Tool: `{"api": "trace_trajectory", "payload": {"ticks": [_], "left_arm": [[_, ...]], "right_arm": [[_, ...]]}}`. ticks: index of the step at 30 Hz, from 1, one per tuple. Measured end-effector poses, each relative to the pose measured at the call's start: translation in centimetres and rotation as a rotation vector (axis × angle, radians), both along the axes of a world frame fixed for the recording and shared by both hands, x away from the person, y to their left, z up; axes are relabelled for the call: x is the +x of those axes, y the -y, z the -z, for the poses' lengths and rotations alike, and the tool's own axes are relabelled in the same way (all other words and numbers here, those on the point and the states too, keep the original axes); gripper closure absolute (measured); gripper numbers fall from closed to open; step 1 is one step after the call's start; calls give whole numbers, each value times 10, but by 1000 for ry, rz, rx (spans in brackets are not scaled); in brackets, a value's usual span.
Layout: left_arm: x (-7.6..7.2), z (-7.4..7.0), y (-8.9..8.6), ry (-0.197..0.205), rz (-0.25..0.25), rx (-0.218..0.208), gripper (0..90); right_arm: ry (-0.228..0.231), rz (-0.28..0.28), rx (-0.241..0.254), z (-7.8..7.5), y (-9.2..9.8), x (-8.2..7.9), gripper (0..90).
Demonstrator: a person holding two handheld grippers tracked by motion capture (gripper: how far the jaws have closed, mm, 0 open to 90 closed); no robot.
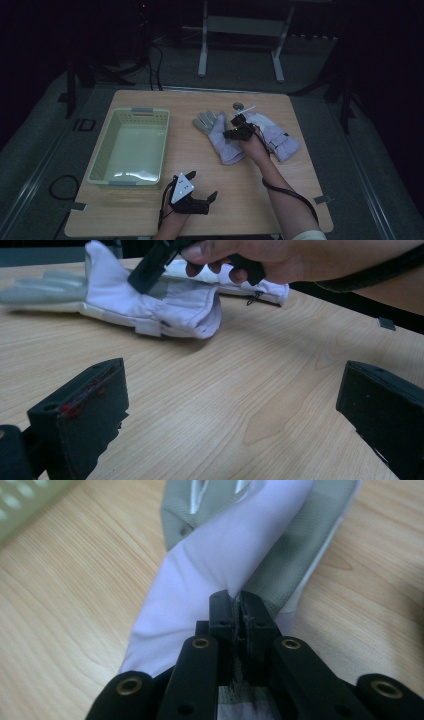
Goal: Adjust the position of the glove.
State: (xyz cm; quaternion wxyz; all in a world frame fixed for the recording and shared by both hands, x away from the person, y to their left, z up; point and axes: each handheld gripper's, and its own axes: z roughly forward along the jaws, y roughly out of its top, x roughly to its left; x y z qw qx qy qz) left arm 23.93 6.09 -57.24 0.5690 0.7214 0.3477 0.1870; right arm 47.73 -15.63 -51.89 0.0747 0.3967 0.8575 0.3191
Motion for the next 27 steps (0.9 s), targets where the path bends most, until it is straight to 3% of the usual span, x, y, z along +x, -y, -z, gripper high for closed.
{"api": "trace_trajectory", "payload": {"ticks": [2,6,7,8,9,11,13,14,15,20,22,23,27], "left_arm": [[0,0,0,1,-1,1,7],[0,0,0,-2,-2,1,7],[0,0,0,-3,-3,1,7],[0,0,0,-3,-4,1,7],[0,0,0,-3,-7,-1,7],[0,0,0,-1,-8,-1,7],[0,0,0,-2,-9,-1,7],[0,0,-1,-2,-8,-2,7],[0,0,-1,-1,-10,0,7],[-1,0,0,9,-6,9,7],[-1,0,1,11,-8,10,7],[-1,0,1,13,-8,12,7],[-1,0,1,13,-9,15,7]], "right_arm": [[38,50,20,-9,-1,-10,863],[53,108,67,-22,-2,-21,862],[72,161,80,-30,-4,-30,862],[89,173,84,-34,-5,-34,862],[89,173,84,-34,-5,-34,862],[110,208,137,-42,-7,-47,862],[119,225,146,-43,-7,-52,861],[131,264,143,-44,-6,-60,862],[131,264,143,-44,-6,-60,862],[131,371,149,-38,-2,-78,862],[133,379,145,-36,-2,-80,862],[114,406,159,-30,-2,-82,862],[84,418,152,-16,-4,-81,861]]}}
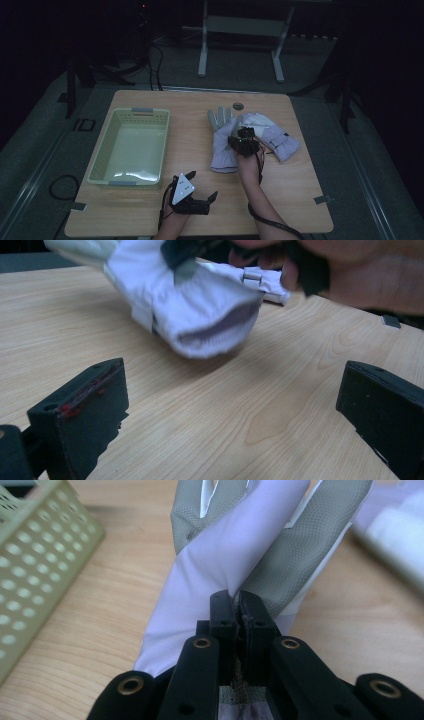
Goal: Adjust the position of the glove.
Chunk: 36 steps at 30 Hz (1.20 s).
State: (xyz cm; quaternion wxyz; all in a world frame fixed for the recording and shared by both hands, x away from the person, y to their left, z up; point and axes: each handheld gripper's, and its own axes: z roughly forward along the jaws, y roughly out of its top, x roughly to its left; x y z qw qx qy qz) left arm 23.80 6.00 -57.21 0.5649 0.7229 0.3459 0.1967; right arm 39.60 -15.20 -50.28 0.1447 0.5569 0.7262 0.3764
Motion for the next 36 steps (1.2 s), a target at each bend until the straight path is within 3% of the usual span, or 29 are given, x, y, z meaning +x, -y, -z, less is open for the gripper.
{"api": "trace_trajectory", "payload": {"ticks": [1,6,10,11,13,14,19,22,26,29,33,36], "left_arm": [[0,0,0,-1,0,-1,7],[0,0,0,-2,2,-3,7],[0,0,0,-3,4,-4,7],[0,0,0,-3,4,-5,7],[0,0,0,-4,4,-5,7],[1,0,0,-5,4,-5,7],[1,0,0,-6,4,-7,7],[1,0,0,-7,3,-11,7],[1,0,0,-9,2,-11,7],[1,0,0,-10,1,-12,7],[1,0,0,-11,2,-12,7],[2,0,0,-12,1,-12,7]], "right_arm": [[-28,7,-8,10,-1,2,860],[-66,32,-22,28,-2,5,775],[-69,14,-38,32,-1,7,688],[-70,21,-31,32,0,7,620],[-70,21,-31,32,0,7,620],[-70,4,-37,29,3,8,526],[-55,-24,-67,26,8,8,478],[-38,-83,-100,17,24,9,434],[-32,-115,-89,12,31,10,435],[-7,-181,-108,-1,43,10,444],[49,-211,-147,-14,60,11,436],[48,-230,-159,-18,68,12,468]]}}
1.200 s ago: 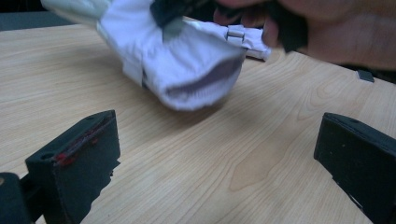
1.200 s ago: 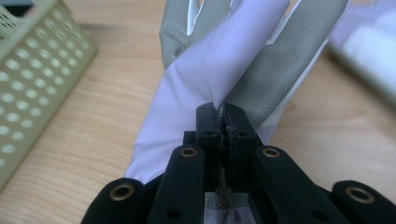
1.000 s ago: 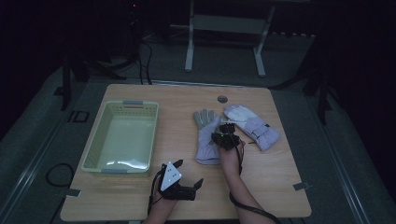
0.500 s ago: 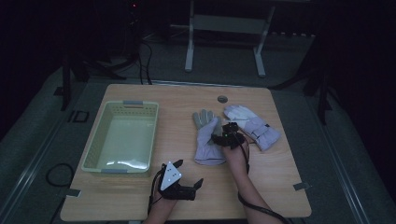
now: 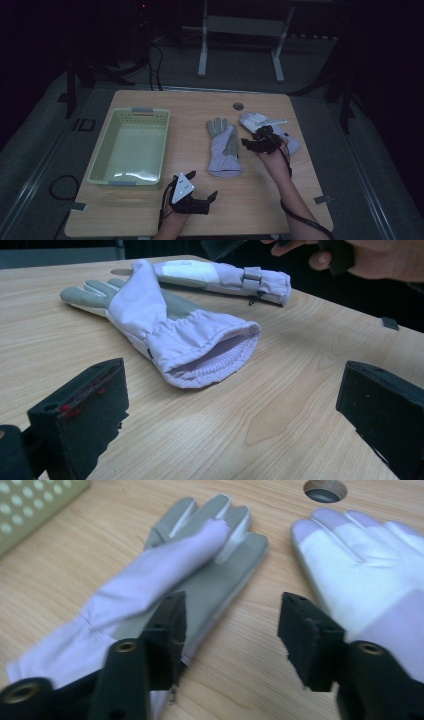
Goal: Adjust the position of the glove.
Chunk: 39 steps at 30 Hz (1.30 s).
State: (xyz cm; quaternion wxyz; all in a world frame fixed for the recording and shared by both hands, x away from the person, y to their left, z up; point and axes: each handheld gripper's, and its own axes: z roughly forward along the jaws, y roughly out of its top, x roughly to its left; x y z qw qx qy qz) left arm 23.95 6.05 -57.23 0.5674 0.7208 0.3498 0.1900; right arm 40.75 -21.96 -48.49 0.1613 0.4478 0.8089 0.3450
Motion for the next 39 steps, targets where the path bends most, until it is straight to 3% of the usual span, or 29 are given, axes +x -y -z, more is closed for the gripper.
{"api": "trace_trajectory", "payload": {"ticks": [1,8,11,13,14,17,25,32,34,39], "left_arm": [[0,0,0,0,0,-2,7],[0,0,0,-3,2,-4,7],[0,0,0,-1,2,-3,7],[0,0,0,-1,2,-3,7],[0,0,0,0,3,-3,7],[0,0,0,-1,3,-3,7],[0,0,0,0,5,-3,7],[0,0,0,0,5,-4,7],[0,0,0,0,4,-3,7],[0,0,0,-1,1,-3,7]], "right_arm": [[7,-25,4,-2,9,1,475],[35,-54,-47,-6,32,8,475],[40,-44,-46,-8,51,16,477],[40,-44,-46,-8,51,16,477],[42,-15,-26,-8,68,24,493],[44,7,-25,-7,79,31,504],[-3,58,-30,5,95,51,509],[-13,44,-33,12,96,61,504],[-23,43,-63,15,97,70,502],[-51,56,-38,21,103,79,524]]}}
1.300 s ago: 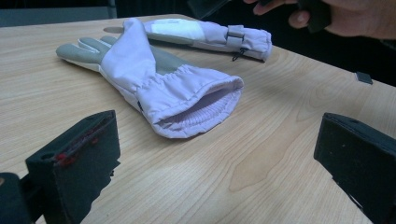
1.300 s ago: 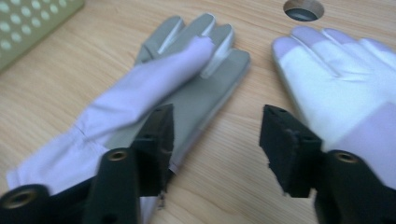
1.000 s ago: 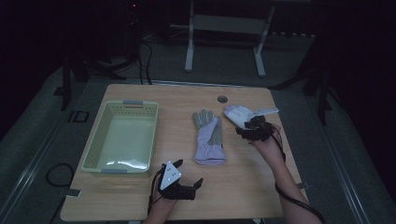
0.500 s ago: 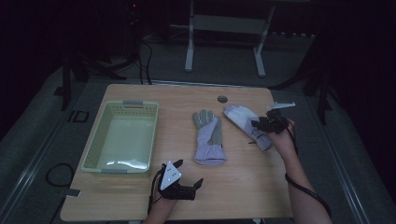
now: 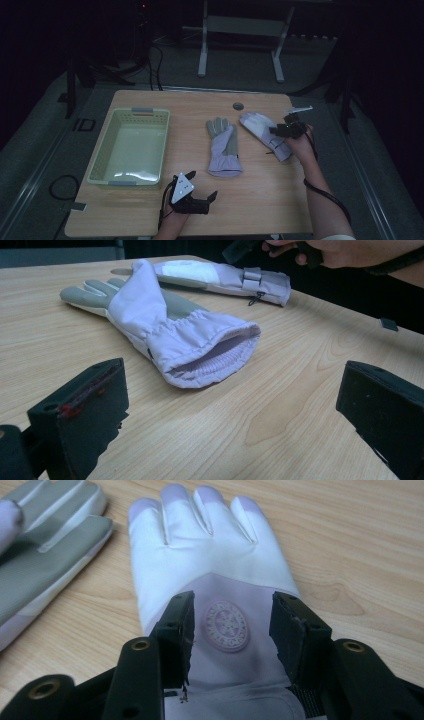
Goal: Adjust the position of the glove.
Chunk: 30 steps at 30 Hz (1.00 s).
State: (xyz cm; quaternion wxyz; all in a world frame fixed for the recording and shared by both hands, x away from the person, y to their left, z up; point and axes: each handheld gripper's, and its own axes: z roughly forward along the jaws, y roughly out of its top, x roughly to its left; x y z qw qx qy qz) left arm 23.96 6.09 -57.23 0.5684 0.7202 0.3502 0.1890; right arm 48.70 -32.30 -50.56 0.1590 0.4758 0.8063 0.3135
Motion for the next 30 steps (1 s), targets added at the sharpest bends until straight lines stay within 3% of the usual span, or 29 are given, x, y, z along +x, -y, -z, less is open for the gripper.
{"api": "trace_trajectory", "payload": {"ticks": [5,6,9,12,14,19,23,24,27,30], "left_arm": [[0,0,0,2,0,1,7],[0,0,0,2,1,2,7],[0,0,0,3,1,1,7],[0,0,0,3,2,3,7],[0,0,0,2,2,2,7],[0,0,0,1,1,2,7],[0,0,0,2,-1,1,7],[0,0,0,1,-1,0,7],[0,0,0,1,-1,1,7],[0,0,0,2,-1,2,7]], "right_arm": [[-31,-18,-33,12,-2,5,500],[-52,-25,-58,20,-3,6,477],[-51,-33,-60,25,-3,6,476],[-53,-29,-25,28,0,6,507],[-47,-52,-9,29,0,3,611],[-42,-43,-11,29,-3,1,654],[-49,-19,8,28,-4,-2,731],[-54,8,39,28,-3,-3,752],[-55,34,62,26,-1,-6,772],[-61,67,58,19,-2,-11,783]]}}
